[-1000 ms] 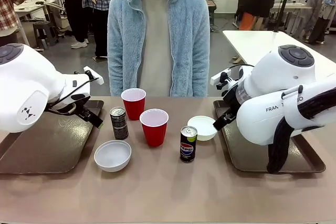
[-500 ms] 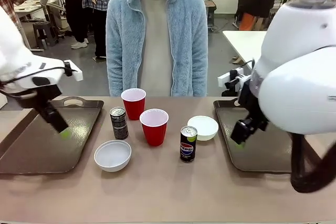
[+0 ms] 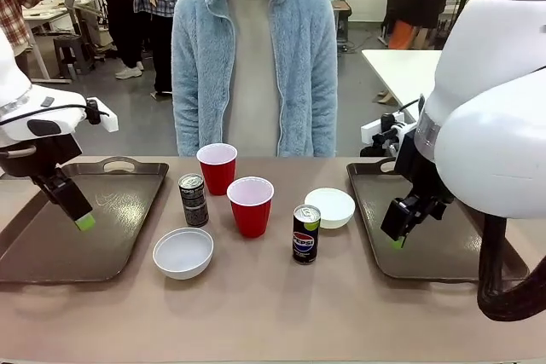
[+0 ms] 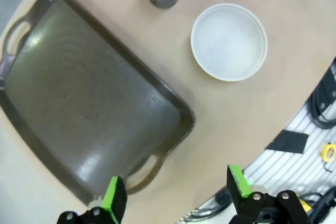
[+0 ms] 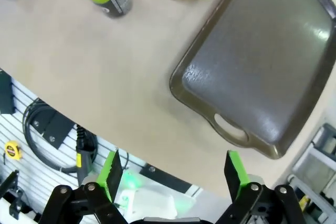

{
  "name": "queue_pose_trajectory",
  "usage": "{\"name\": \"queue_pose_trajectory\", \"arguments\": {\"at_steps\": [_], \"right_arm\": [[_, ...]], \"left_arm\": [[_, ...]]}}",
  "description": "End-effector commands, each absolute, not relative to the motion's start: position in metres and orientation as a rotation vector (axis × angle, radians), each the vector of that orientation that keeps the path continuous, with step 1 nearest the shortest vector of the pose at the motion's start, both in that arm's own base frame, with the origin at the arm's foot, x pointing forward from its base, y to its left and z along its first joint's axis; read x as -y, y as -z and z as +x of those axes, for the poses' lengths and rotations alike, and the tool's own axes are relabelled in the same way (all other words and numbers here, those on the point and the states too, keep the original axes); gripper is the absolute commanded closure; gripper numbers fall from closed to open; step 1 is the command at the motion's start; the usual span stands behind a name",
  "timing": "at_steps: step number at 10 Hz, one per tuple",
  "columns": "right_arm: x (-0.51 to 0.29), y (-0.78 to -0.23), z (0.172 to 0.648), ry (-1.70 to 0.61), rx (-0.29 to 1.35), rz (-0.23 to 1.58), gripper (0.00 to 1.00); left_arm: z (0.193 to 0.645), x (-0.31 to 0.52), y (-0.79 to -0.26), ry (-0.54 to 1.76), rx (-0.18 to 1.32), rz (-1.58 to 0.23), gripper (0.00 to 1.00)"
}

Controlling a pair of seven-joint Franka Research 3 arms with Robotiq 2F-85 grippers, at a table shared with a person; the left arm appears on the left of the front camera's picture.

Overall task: Prepare tableware on both trays.
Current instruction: Pick up a Picnic Bowl from the table and place it on a Handle tray.

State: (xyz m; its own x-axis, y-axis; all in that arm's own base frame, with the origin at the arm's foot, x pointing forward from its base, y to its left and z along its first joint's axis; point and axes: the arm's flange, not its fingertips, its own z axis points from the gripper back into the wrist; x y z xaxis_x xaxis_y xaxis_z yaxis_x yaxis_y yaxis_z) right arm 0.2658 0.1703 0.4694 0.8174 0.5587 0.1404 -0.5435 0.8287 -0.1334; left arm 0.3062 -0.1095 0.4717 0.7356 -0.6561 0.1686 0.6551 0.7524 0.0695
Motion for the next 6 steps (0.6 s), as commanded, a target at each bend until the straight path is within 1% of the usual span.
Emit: {"name": "queue_pose_trajectory", "arguments": {"at_steps": [1,2,4,5,6], "right_arm": [[-0.159,-0.460,0.274,-0.591,0.104,0.045,0.00],[-0.132,-0.463,0.279,-0.528,0.088,0.161,0.00],[-0.063,-0.462,0.281,-0.350,0.106,0.473,0.00],[-0.032,-0.454,0.279,-0.261,0.111,0.588,0.00],[-0.005,-0.447,0.274,-0.192,0.142,0.662,0.00]], "left_arm": [[0.306,0.108,-0.474,0.715,0.194,0.005,0.00],[0.315,0.091,-0.471,0.697,0.169,-0.185,0.00],[0.318,0.042,-0.474,0.611,0.169,-0.503,0.00],[0.320,0.020,-0.472,0.545,0.176,-0.601,0.00],[0.324,-0.005,-0.470,0.465,0.198,-0.665,0.00]]}}
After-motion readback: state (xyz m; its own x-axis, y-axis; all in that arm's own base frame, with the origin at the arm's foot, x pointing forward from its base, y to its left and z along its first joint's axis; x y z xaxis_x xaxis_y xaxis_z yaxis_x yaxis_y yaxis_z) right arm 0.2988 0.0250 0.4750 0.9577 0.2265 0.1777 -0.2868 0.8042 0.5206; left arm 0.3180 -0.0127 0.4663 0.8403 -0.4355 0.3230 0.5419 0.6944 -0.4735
